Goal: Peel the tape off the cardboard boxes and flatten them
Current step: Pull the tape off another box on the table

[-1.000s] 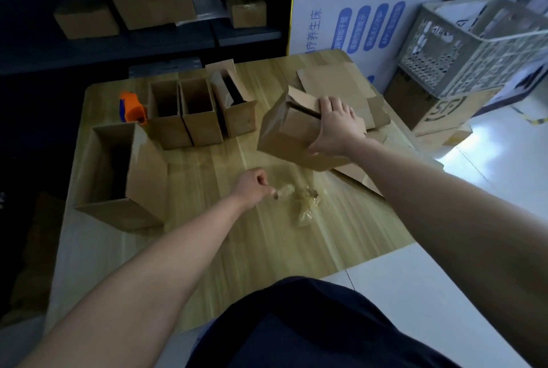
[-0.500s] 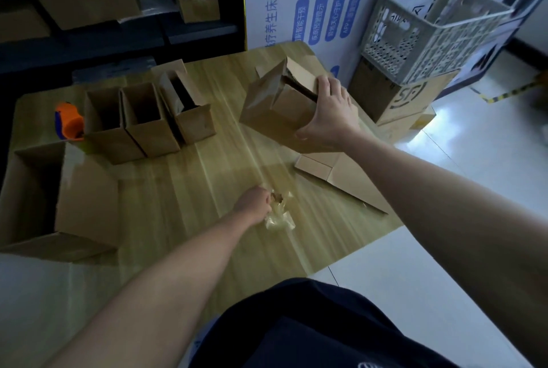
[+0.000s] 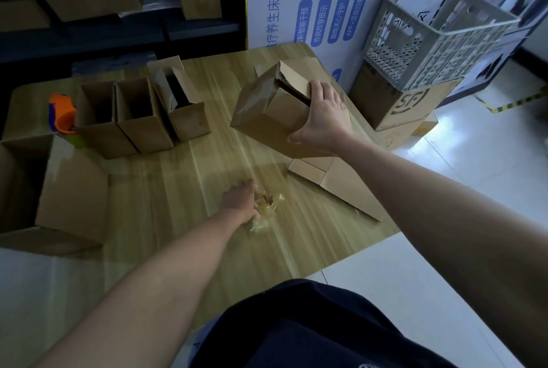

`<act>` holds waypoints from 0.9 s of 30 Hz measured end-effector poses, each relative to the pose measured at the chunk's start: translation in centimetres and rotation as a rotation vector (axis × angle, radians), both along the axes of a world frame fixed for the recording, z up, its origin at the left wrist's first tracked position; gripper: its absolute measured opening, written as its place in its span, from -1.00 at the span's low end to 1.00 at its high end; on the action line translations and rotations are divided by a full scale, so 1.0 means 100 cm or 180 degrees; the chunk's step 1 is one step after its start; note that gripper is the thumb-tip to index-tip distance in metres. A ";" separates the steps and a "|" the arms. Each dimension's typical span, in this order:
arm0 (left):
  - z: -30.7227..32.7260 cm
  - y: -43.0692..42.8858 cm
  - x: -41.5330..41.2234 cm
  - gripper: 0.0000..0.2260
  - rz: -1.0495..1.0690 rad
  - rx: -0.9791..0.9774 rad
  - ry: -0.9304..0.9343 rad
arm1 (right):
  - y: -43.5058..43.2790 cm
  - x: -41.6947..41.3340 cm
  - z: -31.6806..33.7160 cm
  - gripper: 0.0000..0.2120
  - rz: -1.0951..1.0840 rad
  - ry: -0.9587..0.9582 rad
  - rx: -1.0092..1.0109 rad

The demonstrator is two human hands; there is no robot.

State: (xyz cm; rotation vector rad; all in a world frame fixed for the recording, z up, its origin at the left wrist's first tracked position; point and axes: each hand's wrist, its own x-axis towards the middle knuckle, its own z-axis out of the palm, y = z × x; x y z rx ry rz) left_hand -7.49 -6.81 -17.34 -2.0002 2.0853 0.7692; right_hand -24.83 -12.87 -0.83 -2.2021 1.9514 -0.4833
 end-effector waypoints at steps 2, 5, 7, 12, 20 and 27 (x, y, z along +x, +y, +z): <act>0.002 -0.002 -0.001 -0.41 0.0388 0.0156 0.0501 | -0.001 0.001 0.000 0.05 0.0009 -0.0005 -0.0015; 0.012 -0.011 0.004 -0.59 0.0949 0.0028 0.0829 | -0.003 0.007 0.000 0.05 0.0017 0.0001 -0.0031; 0.028 -0.018 0.010 -0.66 0.1326 -0.0364 0.0880 | -0.004 0.014 0.000 0.06 0.0041 0.0003 -0.0018; 0.104 -0.024 0.032 -0.92 0.2790 -0.2314 0.2467 | -0.008 0.041 0.003 0.05 0.0234 -0.0025 0.0166; 0.148 -0.025 0.096 -0.64 0.2523 -0.2026 0.2378 | -0.003 0.127 -0.015 0.10 0.1065 0.0323 0.0606; 0.110 -0.010 0.144 -0.63 0.3204 -0.1044 0.2182 | -0.013 0.125 -0.041 -0.24 0.0754 -0.0330 0.1057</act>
